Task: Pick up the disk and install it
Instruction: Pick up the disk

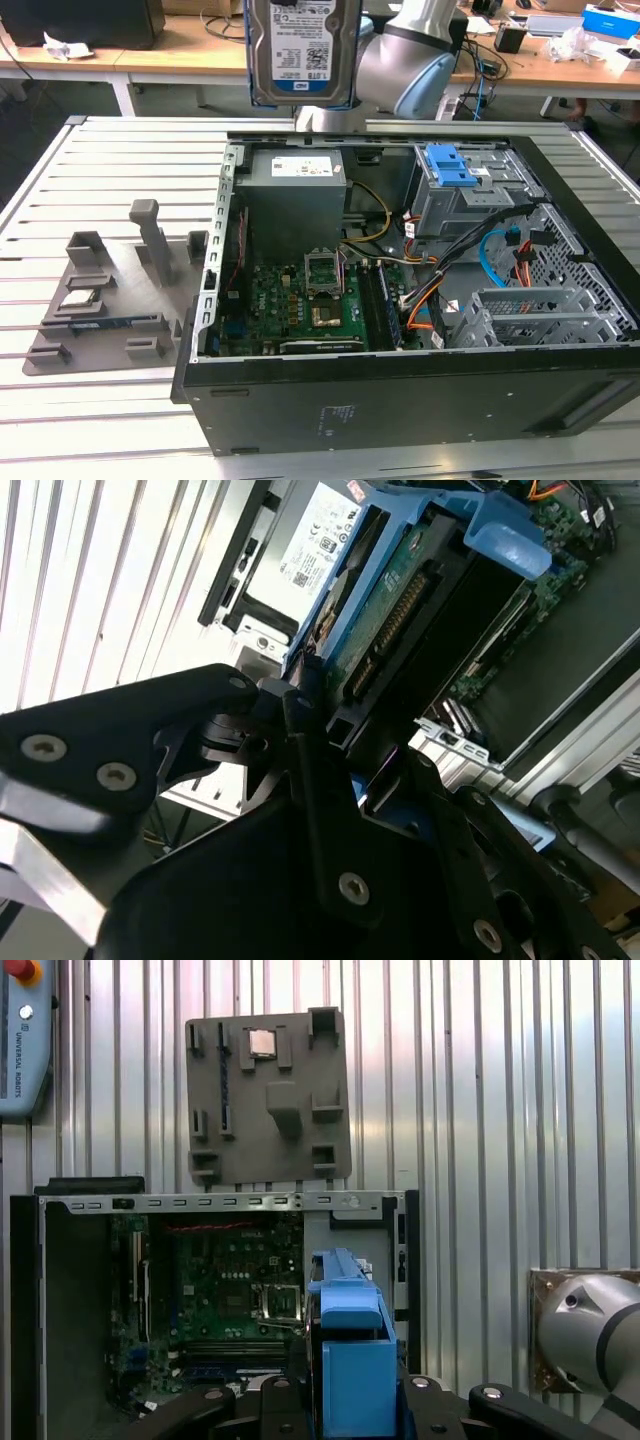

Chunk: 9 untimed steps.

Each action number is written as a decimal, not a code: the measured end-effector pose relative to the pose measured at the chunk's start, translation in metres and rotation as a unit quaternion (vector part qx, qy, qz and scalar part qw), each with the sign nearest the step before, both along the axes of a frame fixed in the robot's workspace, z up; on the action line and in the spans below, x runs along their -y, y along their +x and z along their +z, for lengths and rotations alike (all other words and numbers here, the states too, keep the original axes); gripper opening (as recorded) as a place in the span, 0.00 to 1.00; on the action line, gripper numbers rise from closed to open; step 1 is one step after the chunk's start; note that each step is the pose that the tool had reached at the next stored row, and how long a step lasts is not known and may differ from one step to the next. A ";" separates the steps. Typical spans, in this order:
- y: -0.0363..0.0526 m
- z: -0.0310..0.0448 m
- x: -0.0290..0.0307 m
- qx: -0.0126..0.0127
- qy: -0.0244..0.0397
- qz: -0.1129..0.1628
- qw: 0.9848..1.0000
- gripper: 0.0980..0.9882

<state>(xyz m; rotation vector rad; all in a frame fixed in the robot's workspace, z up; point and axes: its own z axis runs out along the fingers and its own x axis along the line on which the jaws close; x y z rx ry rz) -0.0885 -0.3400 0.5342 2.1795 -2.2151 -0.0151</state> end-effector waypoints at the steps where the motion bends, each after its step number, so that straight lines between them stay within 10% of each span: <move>1: 0.0038 0.0000 -0.0001 0.000 0.000 0.000 1.000 0.30; 9: 0.0415 0.0000 -0.0004 0.000 0.000 0.000 1.000 0.30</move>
